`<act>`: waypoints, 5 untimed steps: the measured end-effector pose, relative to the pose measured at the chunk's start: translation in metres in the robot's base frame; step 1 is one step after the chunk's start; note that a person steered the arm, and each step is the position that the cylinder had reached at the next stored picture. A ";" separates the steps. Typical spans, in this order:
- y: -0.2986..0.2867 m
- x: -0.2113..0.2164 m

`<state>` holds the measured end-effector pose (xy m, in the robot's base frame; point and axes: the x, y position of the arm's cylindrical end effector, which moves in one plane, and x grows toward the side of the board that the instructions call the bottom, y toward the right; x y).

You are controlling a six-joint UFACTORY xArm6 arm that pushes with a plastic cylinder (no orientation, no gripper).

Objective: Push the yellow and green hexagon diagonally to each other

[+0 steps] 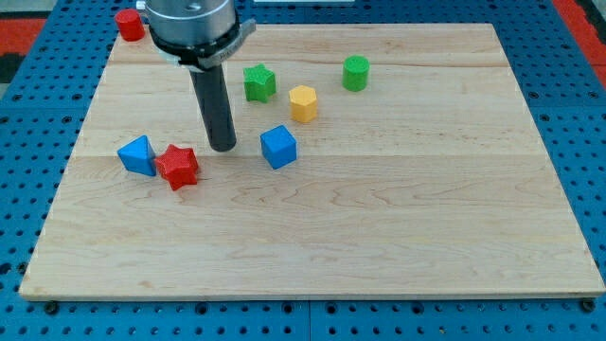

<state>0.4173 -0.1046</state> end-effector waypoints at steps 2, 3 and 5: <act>0.032 -0.062; 0.098 -0.062; 0.075 -0.100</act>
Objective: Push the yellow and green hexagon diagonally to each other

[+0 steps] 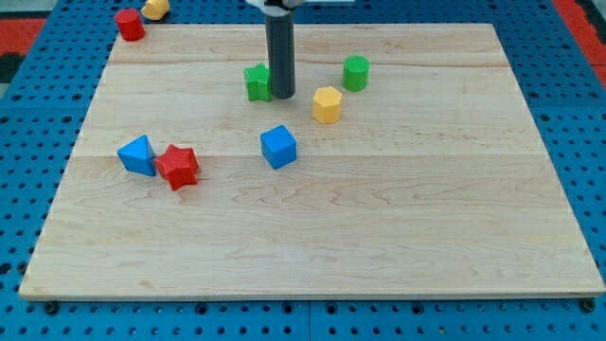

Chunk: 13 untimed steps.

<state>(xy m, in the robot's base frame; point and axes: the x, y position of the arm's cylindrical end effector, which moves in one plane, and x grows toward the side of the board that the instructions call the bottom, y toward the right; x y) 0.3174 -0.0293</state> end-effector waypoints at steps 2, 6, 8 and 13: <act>0.067 -0.027; 0.069 -0.028; 0.060 -0.033; 0.040 0.026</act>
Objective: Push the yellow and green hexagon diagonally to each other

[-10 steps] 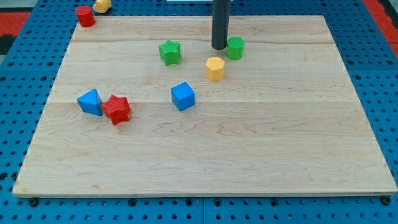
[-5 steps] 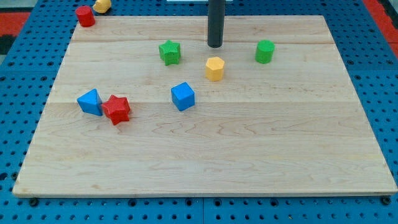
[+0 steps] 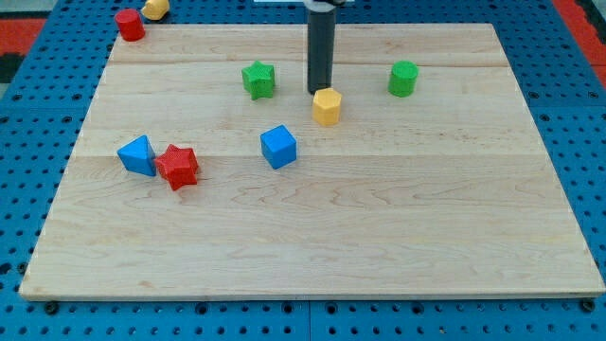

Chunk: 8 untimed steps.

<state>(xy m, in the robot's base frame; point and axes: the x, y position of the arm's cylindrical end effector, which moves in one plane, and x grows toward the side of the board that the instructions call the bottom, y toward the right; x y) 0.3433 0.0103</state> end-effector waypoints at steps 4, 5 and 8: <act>-0.024 0.022; 0.002 0.022; -0.038 0.007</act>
